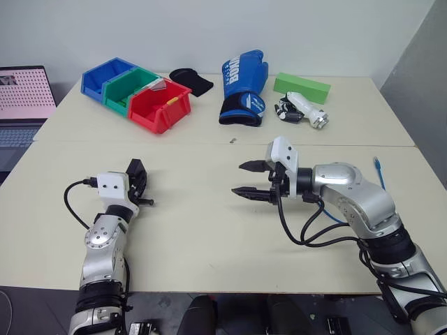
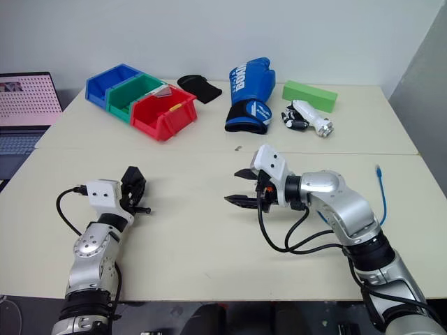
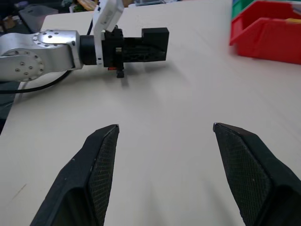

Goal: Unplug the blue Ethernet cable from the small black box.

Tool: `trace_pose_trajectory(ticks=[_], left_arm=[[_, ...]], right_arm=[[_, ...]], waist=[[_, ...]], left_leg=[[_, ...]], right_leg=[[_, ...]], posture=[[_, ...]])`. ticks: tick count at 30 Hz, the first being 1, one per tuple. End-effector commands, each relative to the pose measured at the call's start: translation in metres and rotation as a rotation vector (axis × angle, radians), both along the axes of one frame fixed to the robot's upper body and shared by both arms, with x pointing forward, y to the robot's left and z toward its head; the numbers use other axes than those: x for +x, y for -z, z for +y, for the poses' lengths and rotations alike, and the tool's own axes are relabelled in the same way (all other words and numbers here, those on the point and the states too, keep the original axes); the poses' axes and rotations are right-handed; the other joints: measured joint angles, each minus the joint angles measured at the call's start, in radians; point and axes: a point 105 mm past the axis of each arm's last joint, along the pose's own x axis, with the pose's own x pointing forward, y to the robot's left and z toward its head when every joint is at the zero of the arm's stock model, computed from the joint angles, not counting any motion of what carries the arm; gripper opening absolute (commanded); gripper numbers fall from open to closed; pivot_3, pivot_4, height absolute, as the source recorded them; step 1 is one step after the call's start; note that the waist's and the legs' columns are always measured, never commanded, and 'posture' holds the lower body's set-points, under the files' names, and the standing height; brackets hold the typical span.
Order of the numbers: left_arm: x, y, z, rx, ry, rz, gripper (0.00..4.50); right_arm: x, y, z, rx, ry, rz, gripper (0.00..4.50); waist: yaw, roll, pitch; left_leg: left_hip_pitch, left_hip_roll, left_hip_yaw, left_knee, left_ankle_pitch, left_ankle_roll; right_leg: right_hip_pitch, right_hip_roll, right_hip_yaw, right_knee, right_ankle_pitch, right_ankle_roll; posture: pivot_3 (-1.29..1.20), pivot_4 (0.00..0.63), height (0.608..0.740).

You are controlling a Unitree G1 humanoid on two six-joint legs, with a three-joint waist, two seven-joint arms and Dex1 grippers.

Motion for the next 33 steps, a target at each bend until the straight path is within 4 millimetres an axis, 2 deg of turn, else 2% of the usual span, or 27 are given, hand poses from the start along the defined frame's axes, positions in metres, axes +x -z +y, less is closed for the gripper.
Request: trace_pose_trajectory(ticks=[1, 6, 9, 12, 16, 18, 21, 23, 28, 31, 33], left_arm=[[-0.001, -0.004, 0.0, 0.028, -0.01, -0.058, 1.5], [-0.006, 0.001, -0.001, 0.003, 0.012, -0.057, 2.55], [-0.016, -0.004, 0.001, 0.012, 0.005, -0.074, 3.08], [-0.032, -0.01, 0.0, 0.034, 0.029, -0.058, 3.57], [-0.059, -0.02, -0.01, 0.019, 0.141, 0.007, 3.57], [-0.072, -0.018, -0.014, 0.024, 0.217, 0.096, 3.57], [-0.085, -0.021, -0.005, 0.109, 0.231, 0.201, 3.57], [-0.086, -0.025, 0.005, 0.17, 0.199, 0.258, 3.57], [-0.083, -0.058, 0.019, 0.243, 0.216, 0.235, 3.57], [-0.08, -0.073, 0.032, 0.277, 0.213, 0.238, 3.57], [-0.079, -0.079, 0.033, 0.276, 0.234, 0.235, 3.57]], right_arm=[[-0.002, -0.008, 0.004, -0.02, -0.034, -0.052, 3.44], [-0.003, -0.01, 0.005, 0.001, -0.032, -0.037, 3.44], [-0.005, -0.013, 0.005, 0.019, -0.035, -0.024, 3.44], [-0.004, -0.007, -0.002, 0.002, -0.007, -0.013, 3.44], [-0.005, 0.008, -0.02, -0.019, 0.047, 0.039, 3.44], [-0.007, 0.016, -0.031, -0.034, 0.076, 0.064, 3.44], [-0.005, 0.022, -0.053, -0.053, 0.14, 0.086, 3.44], [0.0, 0.02, -0.067, -0.058, 0.183, 0.082, 3.44], [0.014, 0.011, -0.106, -0.102, 0.289, 0.055, 3.44], [0.015, 0.008, -0.118, -0.127, 0.296, 0.048, 3.44], [0.014, 0.008, -0.12, -0.138, 0.289, 0.047, 3.44]], waist=[[-0.001, 0.0, 0.0], [-0.007, 0.0, 0.0], [-0.012, 0.0, 0.0], [-0.014, 0.0, 0.0], [-0.012, -0.001, 0.0], [-0.008, -0.001, 0.0], [-0.007, -0.001, 0.0], [-0.009, 0.0, 0.0], [-0.009, 0.0, 0.0], [-0.01, 0.0, 0.0], [-0.011, 0.0, 0.0]], left_leg=[[0.0, 0.0, 0.0, 0.0, 0.0, 0.0], [0.001, 0.001, 0.0, 0.0, 0.0, 0.0], [0.001, 0.002, 0.0, 0.0, 0.0, 0.0], [0.001, 0.002, 0.0, -0.001, 0.0, 0.0], [0.001, 0.003, 0.0, -0.002, 0.0, 0.0], [0.001, 0.003, -0.001, -0.001, 0.0, 0.0], [0.001, 0.003, -0.001, -0.001, 0.0, 0.0], [0.002, 0.002, 0.0, -0.001, 0.0, 0.0], [0.003, 0.002, 0.002, -0.001, 0.0, 0.0], [0.003, 0.002, 0.002, -0.001, 0.0, 0.0], [0.002, 0.003, 0.003, -0.002, 0.0, 0.0]], right_leg=[[0.0, 0.0, 0.0, 0.0, 0.0, 0.0], [0.0, 0.0, 0.0, 0.001, 0.0, 0.0], [0.0, 0.0, 0.0, 0.001, 0.0, 0.0], [0.0, 0.0, 0.001, 0.001, 0.0, 0.0], [0.0, -0.001, 0.002, 0.0, 0.0, 0.0], [0.0, -0.001, 0.002, 0.0, 0.0, 0.0], [0.001, 0.0, 0.001, 0.001, 0.0, 0.0], [0.001, 0.002, 0.001, 0.001, 0.0, 0.0], [0.002, 0.003, 0.0, 0.001, 0.0, 0.0], [0.002, 0.003, 0.001, 0.001, 0.0, 0.0], [0.001, 0.003, 0.0, 0.0, 0.0, 0.0]], posture=[[0.0, 0.15, 0.74], [0.0, 0.15, 0.74], [0.0, 0.15, 0.74], [0.0, 0.15, 0.74], [0.0, 0.15, 0.74], [0.0, 0.15, 0.74], [0.0, 0.15, 0.74], [0.0, 0.15, 0.74], [0.0, 0.15, 0.74], [0.0, 0.15, 0.74], [0.0, 0.15, 0.74]])
